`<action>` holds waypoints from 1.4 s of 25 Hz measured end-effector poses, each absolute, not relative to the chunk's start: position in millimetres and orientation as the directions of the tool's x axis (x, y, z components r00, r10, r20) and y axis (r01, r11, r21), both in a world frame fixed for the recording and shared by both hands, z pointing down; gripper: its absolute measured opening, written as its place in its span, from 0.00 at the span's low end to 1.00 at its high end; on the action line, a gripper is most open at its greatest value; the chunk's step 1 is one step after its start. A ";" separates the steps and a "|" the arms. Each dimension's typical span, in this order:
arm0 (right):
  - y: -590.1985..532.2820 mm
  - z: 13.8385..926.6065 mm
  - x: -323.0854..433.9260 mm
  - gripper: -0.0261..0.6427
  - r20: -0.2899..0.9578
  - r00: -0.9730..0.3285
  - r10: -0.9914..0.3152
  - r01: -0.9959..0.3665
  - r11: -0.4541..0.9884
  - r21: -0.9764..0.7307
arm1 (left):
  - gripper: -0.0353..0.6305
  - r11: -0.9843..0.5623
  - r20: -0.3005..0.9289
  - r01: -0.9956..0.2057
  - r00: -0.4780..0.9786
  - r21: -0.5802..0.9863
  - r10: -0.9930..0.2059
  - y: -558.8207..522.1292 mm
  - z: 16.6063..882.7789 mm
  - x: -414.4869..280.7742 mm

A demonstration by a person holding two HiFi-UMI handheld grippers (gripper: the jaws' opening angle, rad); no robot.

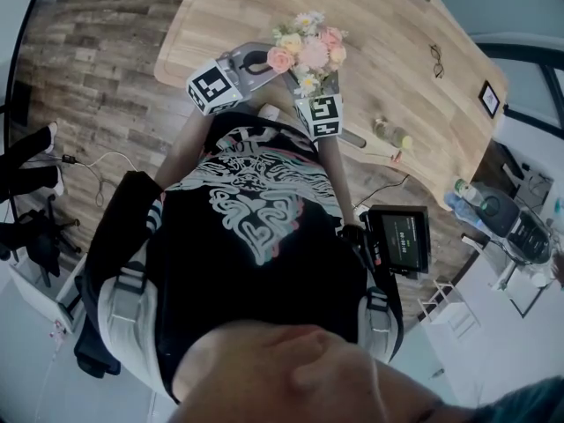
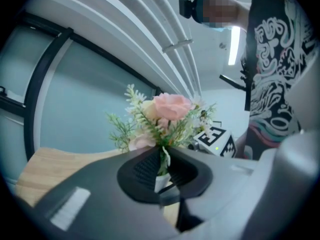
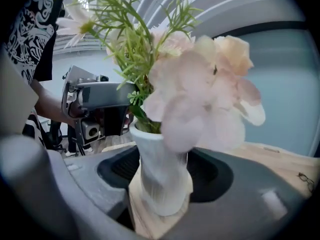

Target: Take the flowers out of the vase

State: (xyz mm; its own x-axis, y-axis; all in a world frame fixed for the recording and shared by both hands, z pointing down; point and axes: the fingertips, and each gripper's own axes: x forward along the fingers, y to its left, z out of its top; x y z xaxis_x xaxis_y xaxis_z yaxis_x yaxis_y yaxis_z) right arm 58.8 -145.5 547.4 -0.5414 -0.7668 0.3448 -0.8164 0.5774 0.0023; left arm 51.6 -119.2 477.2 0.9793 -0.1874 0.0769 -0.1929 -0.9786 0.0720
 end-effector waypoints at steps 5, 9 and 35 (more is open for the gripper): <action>-143.1 559.3 64.2 0.48 0.363 -0.536 -0.762 -0.819 0.574 -0.003 | 0.08 -0.977 0.059 -0.201 0.978 0.064 -0.198 -119.1 472.2 52.7; -144.9 561.5 65.1 0.46 0.373 -0.523 -0.766 -0.823 0.568 0.013 | 0.08 -0.976 0.047 -0.206 0.978 0.068 -0.203 -120.5 470.8 52.9; -144.3 571.7 62.0 0.45 0.380 -0.518 -0.767 -0.822 0.569 0.027 | 0.06 -0.965 -0.038 -0.251 0.966 0.078 -0.254 -129.8 440.2 46.8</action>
